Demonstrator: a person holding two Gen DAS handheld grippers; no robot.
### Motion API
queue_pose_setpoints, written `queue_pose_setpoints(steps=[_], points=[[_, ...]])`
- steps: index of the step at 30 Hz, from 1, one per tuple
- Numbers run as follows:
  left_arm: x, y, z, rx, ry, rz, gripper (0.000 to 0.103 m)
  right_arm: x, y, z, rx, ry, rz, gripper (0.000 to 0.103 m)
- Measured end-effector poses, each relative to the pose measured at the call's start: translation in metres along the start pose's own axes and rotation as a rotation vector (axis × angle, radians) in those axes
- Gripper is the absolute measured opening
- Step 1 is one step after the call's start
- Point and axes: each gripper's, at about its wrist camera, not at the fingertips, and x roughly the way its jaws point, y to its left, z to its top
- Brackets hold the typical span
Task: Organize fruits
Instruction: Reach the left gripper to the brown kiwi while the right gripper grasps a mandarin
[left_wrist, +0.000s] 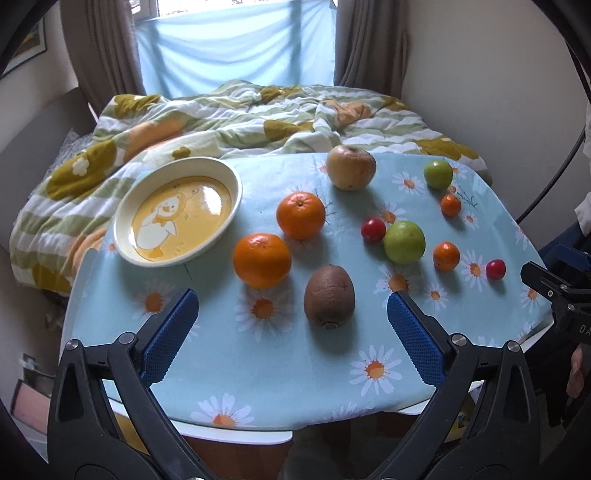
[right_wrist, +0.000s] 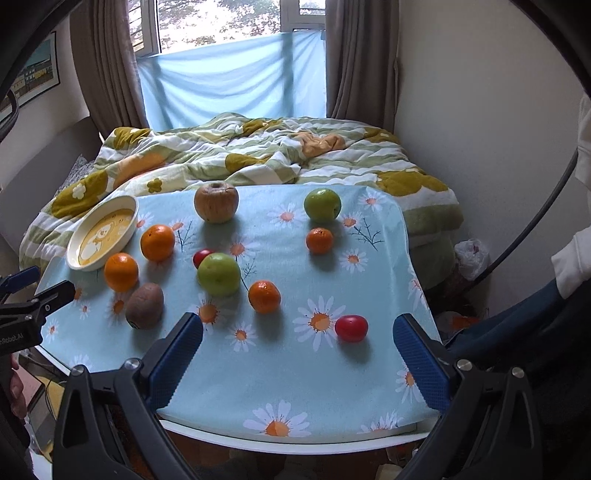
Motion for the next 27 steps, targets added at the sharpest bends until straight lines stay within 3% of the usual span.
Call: queue_pose_setpoints(steps=[6,9,12,14,19,27], points=[[0.036,-0.021,-0.012,0.0,0.024,-0.008,0.103,0.038,-0.005,-0.007,-0.07,0.02,0.076,0.102],[0.052,-0.027,-0.015,0.003,0.042,-0.006,0.093,0.056,-0.002,-0.008,-0.093,0.037,0.116,0.101],[0.064,-0.029,-0.016,-0.01,0.054,0.004,0.093,0.073,0.004,-0.01,-0.123,0.063,0.146,0.097],[0.073,-0.027,-0.016,-0.02,0.067,0.007,0.093,0.084,0.007,-0.01,-0.139,0.086,0.163,0.087],[0.089,-0.026,-0.017,-0.035,0.092,0.005,0.093,0.102,0.008,-0.007,-0.146,0.123,0.169,0.082],[0.103,-0.032,-0.018,-0.014,0.138,-0.014,0.07,0.116,0.011,-0.001,-0.149,0.156,0.183,0.071]])
